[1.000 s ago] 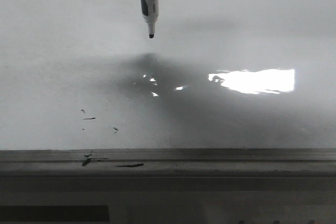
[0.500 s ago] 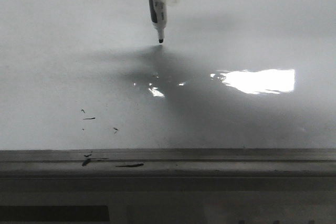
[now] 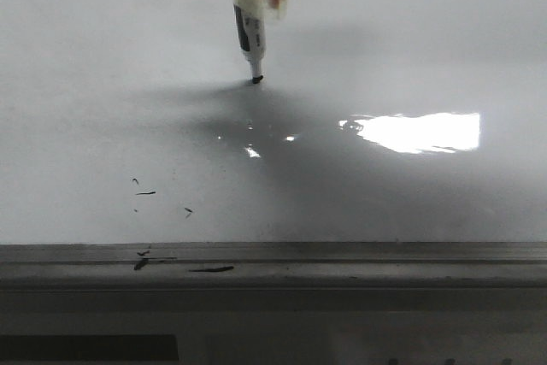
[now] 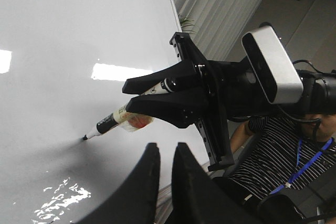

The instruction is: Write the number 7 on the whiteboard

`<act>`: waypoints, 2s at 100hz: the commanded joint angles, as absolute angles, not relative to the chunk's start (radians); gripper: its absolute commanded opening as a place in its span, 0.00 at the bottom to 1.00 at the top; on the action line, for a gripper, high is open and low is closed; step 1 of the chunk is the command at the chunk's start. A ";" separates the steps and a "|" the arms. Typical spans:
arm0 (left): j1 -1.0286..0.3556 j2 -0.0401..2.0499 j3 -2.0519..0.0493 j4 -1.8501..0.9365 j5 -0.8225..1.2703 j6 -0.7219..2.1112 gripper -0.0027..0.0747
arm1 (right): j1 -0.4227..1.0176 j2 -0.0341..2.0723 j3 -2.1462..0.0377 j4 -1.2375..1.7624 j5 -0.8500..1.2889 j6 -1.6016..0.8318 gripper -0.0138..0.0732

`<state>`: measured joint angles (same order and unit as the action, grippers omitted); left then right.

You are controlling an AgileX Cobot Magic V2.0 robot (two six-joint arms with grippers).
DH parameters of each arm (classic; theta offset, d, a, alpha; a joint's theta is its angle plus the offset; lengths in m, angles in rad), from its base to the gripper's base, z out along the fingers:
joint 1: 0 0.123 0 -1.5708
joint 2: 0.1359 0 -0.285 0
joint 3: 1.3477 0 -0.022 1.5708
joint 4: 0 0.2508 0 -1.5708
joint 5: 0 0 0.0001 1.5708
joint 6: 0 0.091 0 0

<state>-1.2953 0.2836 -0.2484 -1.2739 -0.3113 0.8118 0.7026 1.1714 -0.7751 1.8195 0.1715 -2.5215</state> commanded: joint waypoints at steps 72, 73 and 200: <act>-1.293 0.293 -0.275 -1.250 -0.321 0.814 0.07 | 0.670 1.057 -0.719 1.865 -0.052 -2.499 0.11; -1.293 0.293 -0.275 -1.250 -0.321 0.814 0.07 | 0.670 1.054 -0.719 1.865 -0.052 -2.497 0.11; -1.293 0.306 -0.275 -1.117 -0.336 0.814 0.08 | 0.659 0.765 -0.721 1.861 0.383 -2.085 0.11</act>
<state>-1.2953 0.2836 -0.2484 -1.1757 -0.3107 0.8118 0.6646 0.7827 -0.7163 1.8124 0.3648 -2.1625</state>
